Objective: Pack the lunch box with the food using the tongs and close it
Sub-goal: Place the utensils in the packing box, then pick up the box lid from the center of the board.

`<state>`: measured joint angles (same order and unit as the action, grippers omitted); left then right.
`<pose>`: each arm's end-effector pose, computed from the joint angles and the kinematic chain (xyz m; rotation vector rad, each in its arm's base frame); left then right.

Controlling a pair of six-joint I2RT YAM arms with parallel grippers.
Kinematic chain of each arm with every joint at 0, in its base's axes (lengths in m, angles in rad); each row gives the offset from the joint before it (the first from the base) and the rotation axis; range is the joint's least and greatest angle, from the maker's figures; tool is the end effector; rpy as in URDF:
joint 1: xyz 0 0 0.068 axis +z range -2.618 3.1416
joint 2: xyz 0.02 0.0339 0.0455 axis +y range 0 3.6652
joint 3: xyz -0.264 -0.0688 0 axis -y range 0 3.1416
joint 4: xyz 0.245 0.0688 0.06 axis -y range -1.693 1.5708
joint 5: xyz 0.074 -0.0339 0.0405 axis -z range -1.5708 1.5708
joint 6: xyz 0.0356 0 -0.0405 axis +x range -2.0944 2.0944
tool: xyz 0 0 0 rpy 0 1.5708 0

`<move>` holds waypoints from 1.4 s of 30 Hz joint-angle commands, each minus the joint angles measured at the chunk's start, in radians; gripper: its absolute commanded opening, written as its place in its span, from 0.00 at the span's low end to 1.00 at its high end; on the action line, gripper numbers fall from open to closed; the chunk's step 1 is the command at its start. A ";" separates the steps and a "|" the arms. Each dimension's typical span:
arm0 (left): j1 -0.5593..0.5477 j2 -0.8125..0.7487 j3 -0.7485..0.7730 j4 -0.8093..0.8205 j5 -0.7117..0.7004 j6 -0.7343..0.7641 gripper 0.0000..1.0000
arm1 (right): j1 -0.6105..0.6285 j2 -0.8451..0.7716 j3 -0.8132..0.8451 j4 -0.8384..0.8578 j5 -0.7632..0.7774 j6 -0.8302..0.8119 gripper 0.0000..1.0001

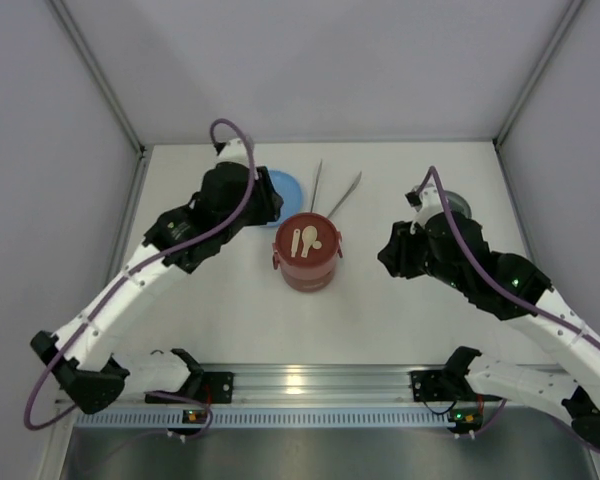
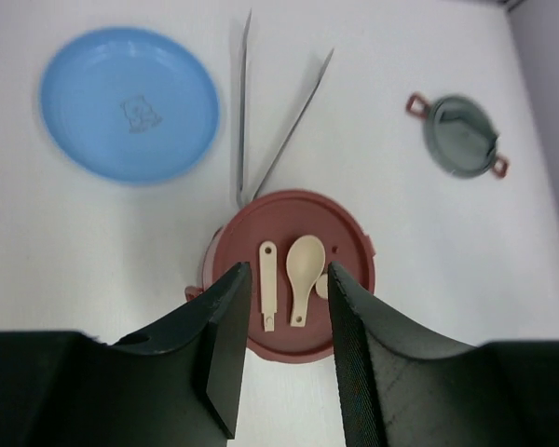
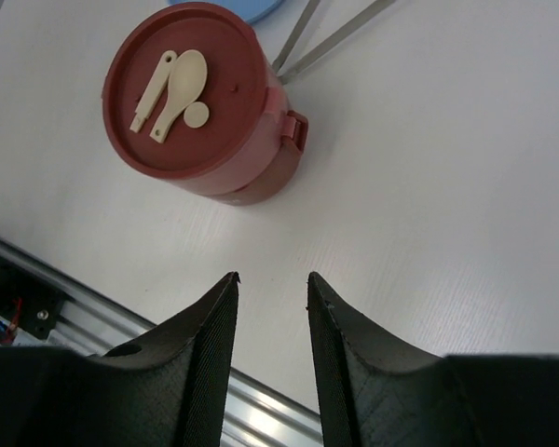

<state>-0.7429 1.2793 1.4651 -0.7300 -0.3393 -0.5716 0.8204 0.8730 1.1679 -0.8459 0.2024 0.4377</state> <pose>0.2038 -0.1711 0.4149 -0.0224 2.1109 -0.4387 0.1144 0.1122 0.3874 -0.2893 2.1363 0.5315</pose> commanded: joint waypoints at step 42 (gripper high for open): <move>0.326 -0.667 -0.600 0.089 0.252 0.205 0.50 | -0.997 0.992 0.358 0.277 -0.167 0.706 0.56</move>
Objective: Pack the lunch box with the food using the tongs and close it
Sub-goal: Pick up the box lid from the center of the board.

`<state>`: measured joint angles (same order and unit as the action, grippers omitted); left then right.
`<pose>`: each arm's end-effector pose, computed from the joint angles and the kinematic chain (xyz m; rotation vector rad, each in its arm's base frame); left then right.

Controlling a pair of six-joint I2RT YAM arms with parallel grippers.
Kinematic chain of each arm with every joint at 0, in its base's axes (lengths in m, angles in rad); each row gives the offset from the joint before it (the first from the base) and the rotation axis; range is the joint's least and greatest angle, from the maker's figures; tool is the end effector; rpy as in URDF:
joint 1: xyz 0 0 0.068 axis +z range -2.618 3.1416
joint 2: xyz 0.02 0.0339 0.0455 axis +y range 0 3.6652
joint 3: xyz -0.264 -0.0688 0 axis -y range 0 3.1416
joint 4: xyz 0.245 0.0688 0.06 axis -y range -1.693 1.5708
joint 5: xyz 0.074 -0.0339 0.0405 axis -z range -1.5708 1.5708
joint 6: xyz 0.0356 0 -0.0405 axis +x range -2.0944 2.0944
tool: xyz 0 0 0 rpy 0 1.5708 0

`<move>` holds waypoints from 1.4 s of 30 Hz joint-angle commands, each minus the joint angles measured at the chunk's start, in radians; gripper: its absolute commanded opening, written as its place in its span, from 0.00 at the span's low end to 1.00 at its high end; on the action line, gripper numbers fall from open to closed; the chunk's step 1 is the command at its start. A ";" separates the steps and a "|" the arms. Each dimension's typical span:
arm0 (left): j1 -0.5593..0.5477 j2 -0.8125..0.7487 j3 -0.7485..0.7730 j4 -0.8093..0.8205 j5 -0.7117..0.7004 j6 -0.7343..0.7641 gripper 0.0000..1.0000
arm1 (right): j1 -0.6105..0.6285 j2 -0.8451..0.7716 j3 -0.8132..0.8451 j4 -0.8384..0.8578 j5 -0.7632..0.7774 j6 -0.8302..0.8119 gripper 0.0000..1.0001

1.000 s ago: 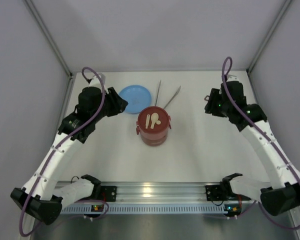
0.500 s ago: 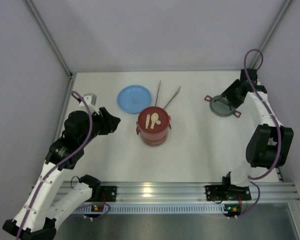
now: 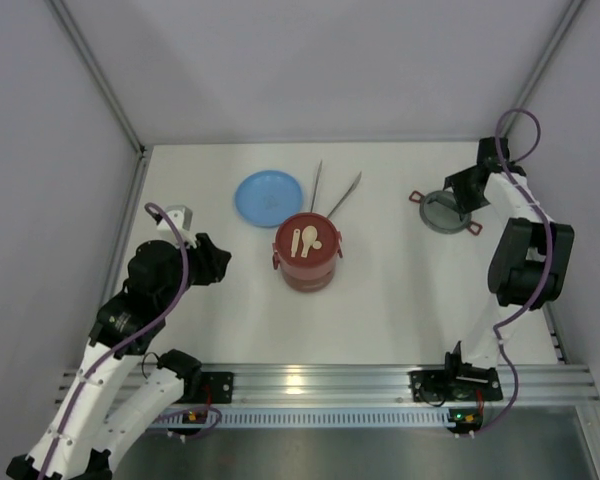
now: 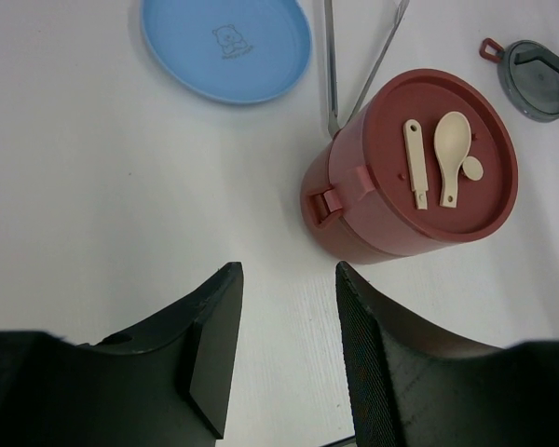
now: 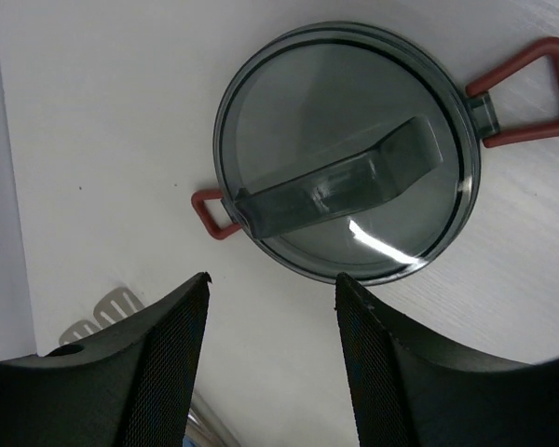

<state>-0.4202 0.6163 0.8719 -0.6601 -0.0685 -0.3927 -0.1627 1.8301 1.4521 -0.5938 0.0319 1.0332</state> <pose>0.1171 -0.0496 0.3430 -0.0177 2.0033 -0.4593 0.3939 -0.0658 0.2435 1.4569 2.1165 0.2974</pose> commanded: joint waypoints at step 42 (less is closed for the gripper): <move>0.001 -0.004 -0.022 0.019 -0.022 0.020 0.50 | -0.043 0.242 0.232 -0.141 0.020 0.343 0.52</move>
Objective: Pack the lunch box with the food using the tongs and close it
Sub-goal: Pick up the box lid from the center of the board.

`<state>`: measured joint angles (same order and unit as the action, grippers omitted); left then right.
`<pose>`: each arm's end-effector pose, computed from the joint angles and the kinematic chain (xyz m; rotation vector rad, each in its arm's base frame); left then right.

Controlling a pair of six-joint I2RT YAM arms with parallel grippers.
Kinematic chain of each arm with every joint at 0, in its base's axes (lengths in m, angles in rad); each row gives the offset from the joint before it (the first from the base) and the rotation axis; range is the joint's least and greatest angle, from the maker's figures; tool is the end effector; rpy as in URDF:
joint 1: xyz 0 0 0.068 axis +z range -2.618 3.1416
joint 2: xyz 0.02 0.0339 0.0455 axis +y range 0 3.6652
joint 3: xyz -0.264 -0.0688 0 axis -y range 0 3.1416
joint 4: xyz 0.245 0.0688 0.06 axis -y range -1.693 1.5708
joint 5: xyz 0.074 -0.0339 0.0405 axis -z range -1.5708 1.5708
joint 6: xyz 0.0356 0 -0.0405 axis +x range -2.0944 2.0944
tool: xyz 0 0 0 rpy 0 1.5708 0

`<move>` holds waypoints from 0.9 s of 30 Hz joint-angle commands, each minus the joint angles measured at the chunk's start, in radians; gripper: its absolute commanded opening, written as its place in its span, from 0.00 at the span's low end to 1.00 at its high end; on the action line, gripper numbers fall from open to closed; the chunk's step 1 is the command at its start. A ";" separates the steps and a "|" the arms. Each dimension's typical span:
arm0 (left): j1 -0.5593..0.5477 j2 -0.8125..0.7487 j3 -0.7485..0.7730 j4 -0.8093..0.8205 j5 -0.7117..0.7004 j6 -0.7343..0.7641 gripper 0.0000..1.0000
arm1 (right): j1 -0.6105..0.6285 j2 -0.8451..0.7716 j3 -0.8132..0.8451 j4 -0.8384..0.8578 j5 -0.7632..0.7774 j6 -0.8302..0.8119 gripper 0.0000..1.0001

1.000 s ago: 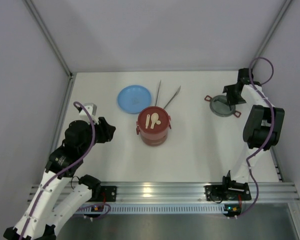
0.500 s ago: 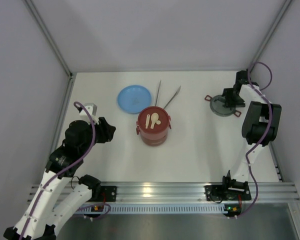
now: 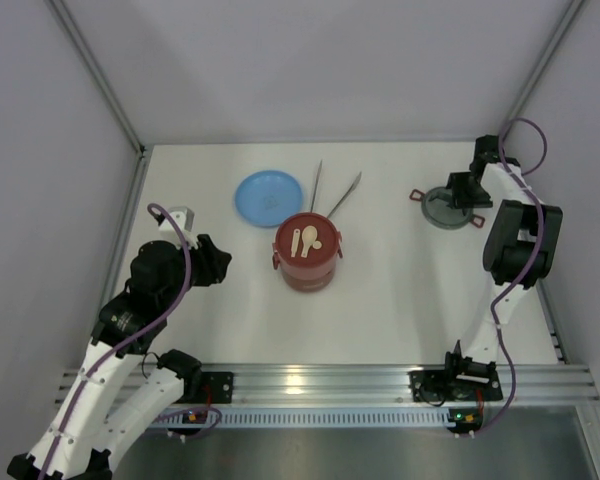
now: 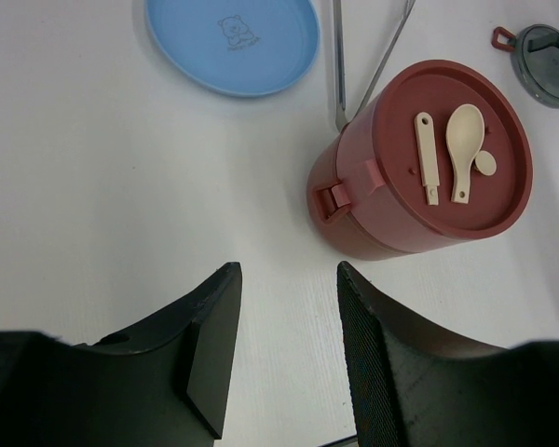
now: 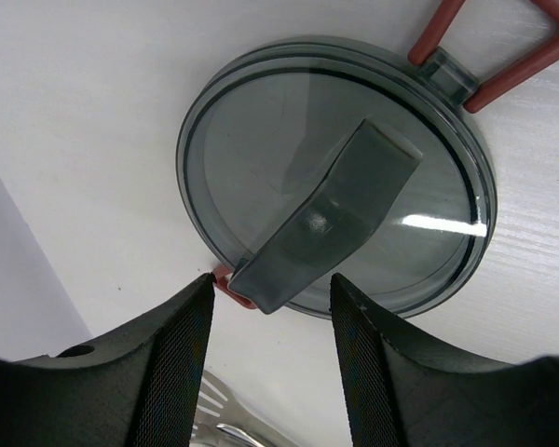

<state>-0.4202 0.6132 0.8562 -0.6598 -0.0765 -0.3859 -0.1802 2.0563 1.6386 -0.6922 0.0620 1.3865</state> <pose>0.1176 -0.0496 0.3383 -0.0156 2.0137 -0.4431 0.4327 -0.0811 0.2043 1.9282 1.9081 0.2917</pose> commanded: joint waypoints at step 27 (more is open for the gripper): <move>0.000 0.000 -0.011 0.015 -0.031 0.005 0.50 | -0.025 -0.122 0.052 -0.047 -0.007 -0.202 0.01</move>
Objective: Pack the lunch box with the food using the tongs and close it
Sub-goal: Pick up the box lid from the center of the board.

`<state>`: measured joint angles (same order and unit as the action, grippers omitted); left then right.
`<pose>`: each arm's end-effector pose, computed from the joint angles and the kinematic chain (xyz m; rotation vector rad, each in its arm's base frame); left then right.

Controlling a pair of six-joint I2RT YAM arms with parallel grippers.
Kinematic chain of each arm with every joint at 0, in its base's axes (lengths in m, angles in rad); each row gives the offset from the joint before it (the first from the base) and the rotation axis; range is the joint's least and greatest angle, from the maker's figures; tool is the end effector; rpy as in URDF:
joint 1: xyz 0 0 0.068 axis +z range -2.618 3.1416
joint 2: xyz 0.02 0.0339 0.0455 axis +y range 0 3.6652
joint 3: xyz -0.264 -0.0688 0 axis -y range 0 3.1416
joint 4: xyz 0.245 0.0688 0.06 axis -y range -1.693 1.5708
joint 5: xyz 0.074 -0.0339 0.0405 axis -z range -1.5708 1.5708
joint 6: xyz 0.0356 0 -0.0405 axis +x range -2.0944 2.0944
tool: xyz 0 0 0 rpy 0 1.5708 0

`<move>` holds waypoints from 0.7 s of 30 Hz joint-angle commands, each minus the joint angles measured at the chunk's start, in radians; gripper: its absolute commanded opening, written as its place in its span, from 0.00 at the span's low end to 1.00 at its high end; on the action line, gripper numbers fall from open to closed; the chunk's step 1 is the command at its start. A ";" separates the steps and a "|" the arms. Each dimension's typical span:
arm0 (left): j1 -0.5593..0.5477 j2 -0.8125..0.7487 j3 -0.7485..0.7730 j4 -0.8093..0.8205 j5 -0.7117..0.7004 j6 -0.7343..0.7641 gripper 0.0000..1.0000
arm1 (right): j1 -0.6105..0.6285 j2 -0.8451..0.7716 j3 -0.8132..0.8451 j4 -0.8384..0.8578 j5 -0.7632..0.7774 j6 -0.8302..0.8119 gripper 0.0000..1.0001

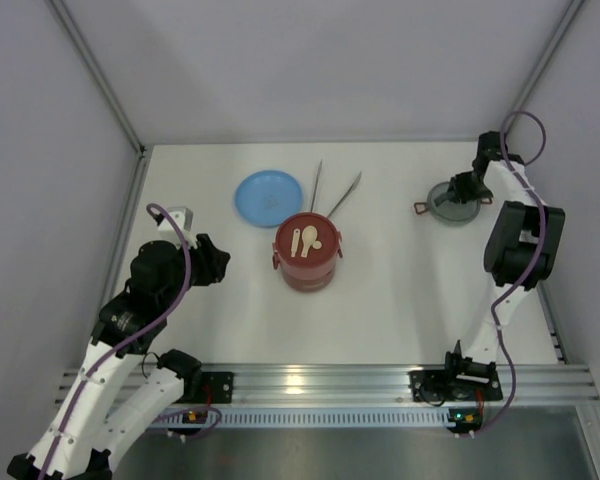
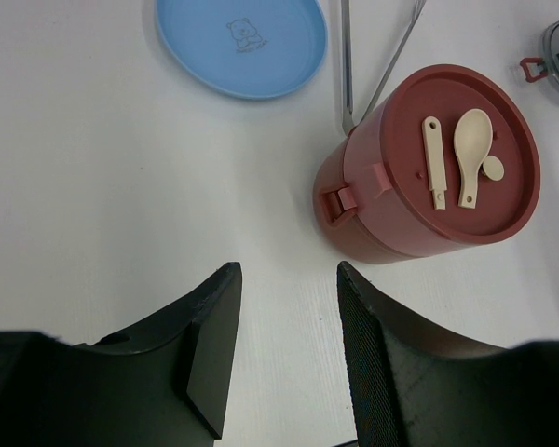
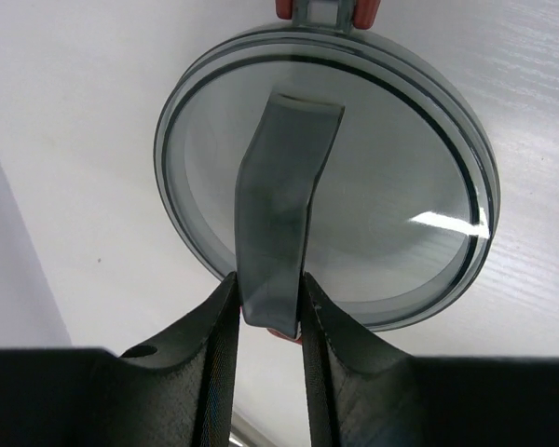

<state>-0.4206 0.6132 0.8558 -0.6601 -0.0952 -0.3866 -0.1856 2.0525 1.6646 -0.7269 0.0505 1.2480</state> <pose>0.1178 -0.0490 0.3382 -0.0281 2.0114 -0.4255 0.4322 -0.0830 0.2120 1.7934 2.0338 0.2597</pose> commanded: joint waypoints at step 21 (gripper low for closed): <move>-0.015 0.011 -0.012 0.010 -0.041 -0.006 0.50 | 0.253 -0.475 0.026 -0.052 -0.063 -0.075 0.00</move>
<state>-0.4328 0.6209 0.8494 -0.6624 -0.1223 -0.3904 -0.0139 1.6714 1.6371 -0.7349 -0.0372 1.1179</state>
